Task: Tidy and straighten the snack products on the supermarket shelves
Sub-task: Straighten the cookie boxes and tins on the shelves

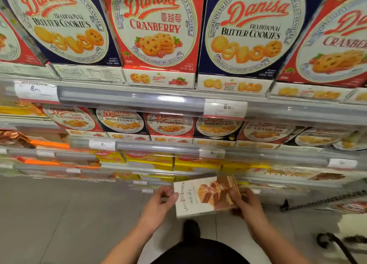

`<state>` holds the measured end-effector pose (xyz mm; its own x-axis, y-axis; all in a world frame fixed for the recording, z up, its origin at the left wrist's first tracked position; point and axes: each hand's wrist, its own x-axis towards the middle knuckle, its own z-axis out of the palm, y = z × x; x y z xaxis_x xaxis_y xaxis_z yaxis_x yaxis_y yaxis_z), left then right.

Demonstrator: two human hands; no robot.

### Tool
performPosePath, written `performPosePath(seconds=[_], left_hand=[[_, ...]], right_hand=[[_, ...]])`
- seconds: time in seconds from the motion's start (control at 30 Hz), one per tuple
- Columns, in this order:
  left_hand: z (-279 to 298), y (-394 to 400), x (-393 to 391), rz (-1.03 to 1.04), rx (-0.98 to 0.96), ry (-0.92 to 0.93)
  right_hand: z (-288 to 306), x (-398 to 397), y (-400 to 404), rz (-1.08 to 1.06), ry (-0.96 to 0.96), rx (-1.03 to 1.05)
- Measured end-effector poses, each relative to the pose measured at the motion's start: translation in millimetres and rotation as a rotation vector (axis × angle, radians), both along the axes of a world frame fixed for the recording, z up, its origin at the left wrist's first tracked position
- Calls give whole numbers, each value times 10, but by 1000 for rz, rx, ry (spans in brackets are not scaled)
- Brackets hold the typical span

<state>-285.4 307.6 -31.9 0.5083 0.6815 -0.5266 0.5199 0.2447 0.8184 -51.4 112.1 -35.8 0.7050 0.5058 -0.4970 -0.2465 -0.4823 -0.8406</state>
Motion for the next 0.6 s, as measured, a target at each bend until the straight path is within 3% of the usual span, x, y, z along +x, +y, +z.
performPosePath(seconds=[0.13, 0.27, 0.33, 0.43, 0.6], left_hand=[[185, -216, 14, 30, 123, -36], [269, -487, 16, 7, 195, -99], [232, -705, 86, -63, 119, -171], [186, -1071, 239, -177, 6, -235], [168, -1690, 511, -334, 4, -252]], right_hand=[[187, -436, -301, -128, 96, 79], [278, -753, -776, -125, -48, 19], [295, -776, -1094, -111, -148, -65], [353, -720, -1505, -176, -107, -141], [440, -539, -2122, -310, -22, -48]])
